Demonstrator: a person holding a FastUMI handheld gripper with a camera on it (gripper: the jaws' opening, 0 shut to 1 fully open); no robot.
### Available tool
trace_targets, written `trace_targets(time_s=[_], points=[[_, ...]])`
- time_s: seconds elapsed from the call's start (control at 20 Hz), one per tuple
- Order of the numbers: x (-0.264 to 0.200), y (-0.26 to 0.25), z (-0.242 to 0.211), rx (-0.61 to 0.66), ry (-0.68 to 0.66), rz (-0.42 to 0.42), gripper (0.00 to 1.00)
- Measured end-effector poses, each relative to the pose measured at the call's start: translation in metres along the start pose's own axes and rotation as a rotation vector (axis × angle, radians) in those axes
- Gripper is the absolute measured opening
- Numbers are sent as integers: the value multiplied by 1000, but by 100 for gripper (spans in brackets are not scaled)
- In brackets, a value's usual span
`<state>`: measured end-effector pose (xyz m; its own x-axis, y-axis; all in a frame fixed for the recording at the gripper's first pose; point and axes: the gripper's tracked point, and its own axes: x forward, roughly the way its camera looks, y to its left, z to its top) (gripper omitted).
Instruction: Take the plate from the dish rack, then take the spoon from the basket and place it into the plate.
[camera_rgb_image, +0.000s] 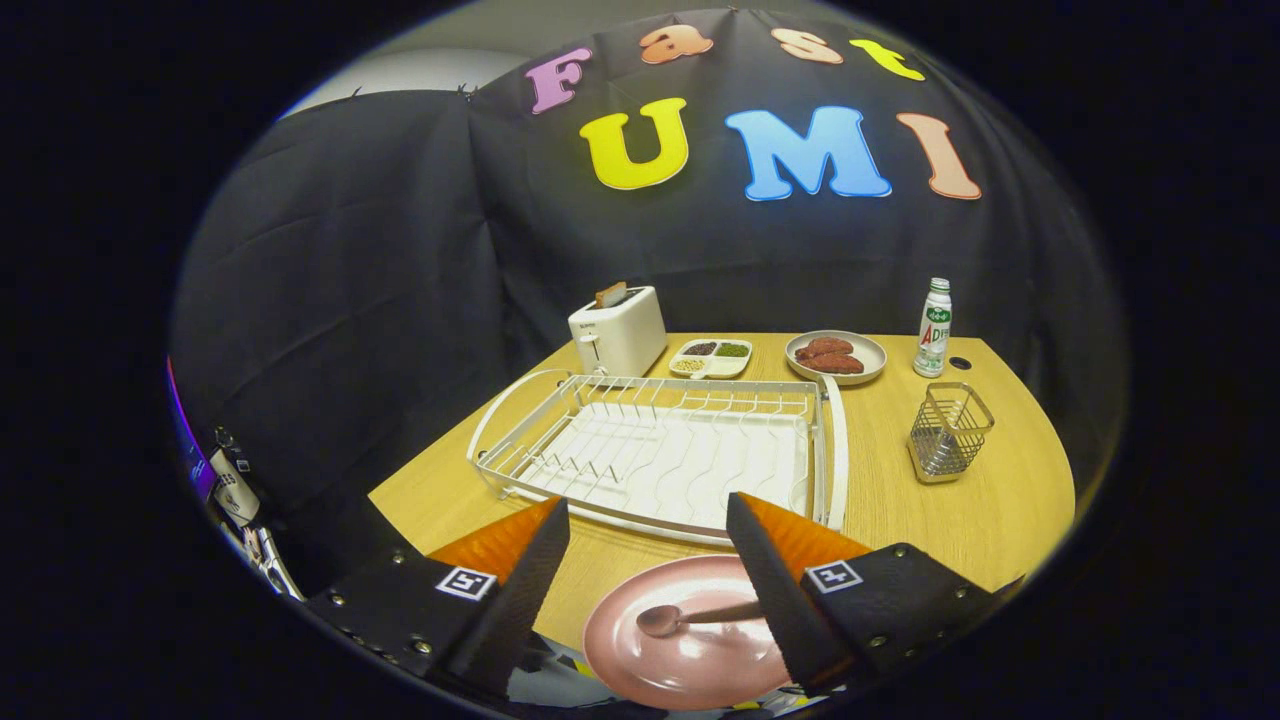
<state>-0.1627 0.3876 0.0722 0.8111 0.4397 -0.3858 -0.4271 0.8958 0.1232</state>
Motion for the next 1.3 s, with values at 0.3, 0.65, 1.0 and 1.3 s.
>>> trace_targets(time_s=[0.3, 0.65, 1.0, 1.3], points=[[-22, -15, 43, -29, -93, -25, 98], [-70, -46, 139, -72, -311, -109, 98], [-108, -100, 219, -104, -477, -208, 97], [-132, -152, 256, -100, -561, -295, 97]])
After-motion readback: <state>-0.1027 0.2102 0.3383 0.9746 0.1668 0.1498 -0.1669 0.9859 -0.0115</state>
